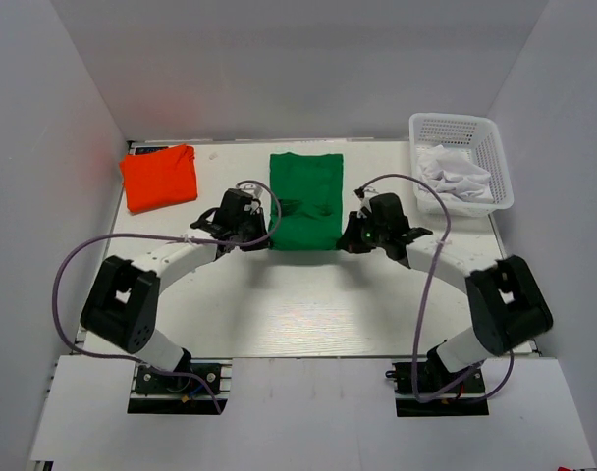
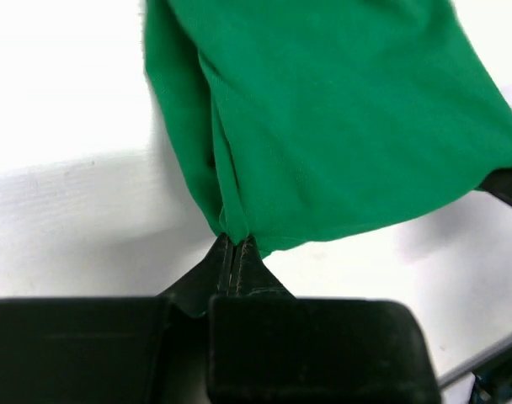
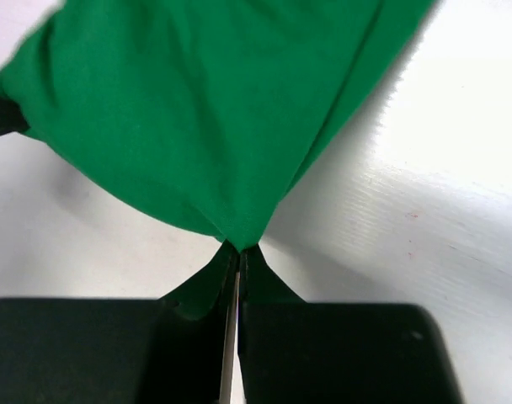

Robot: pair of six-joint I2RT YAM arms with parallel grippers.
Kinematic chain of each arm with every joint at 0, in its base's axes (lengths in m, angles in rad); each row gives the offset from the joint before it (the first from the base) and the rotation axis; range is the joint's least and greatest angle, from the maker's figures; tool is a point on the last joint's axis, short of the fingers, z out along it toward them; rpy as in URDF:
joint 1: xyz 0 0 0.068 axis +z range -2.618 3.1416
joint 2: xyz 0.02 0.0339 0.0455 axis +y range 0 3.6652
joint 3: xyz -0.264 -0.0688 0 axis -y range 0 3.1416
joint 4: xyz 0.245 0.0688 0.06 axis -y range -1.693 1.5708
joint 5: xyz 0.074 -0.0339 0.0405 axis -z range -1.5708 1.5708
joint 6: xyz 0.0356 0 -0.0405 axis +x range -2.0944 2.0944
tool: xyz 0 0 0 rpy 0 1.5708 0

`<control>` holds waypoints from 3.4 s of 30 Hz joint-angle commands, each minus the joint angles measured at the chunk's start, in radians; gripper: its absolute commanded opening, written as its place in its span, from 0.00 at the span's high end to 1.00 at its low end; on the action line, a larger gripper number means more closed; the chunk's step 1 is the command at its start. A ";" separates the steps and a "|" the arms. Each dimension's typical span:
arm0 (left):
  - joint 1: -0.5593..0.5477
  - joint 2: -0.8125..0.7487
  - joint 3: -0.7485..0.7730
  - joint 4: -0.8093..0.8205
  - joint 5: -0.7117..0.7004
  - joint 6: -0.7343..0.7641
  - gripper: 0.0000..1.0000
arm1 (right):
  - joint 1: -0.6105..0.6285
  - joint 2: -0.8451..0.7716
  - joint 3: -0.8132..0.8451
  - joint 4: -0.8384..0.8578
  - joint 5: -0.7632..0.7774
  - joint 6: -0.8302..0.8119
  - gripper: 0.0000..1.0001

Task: Fold and stack the t-shirts
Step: Grab one side of the 2/3 rectangular tshirt with both arms, then fold the long partially folded tshirt into a neat square

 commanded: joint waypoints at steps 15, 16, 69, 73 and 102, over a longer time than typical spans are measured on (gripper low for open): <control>-0.016 -0.175 -0.190 -0.087 0.213 -0.063 1.00 | 0.007 -0.218 -0.151 -0.145 -0.102 0.002 1.00; -0.016 -0.241 -0.190 -0.110 0.201 -0.063 1.00 | 0.007 -0.238 -0.157 -0.157 -0.119 -0.004 1.00; 0.056 0.226 0.471 -0.082 -0.198 -0.042 1.00 | -0.152 0.186 0.504 -0.180 -0.056 -0.090 1.00; 0.074 0.309 0.541 -0.092 -0.210 -0.042 1.00 | -0.168 0.329 0.616 -0.157 -0.101 -0.109 1.00; 0.105 0.237 0.301 0.005 0.056 -0.051 0.00 | -0.186 0.239 0.451 -0.086 -0.168 -0.040 0.09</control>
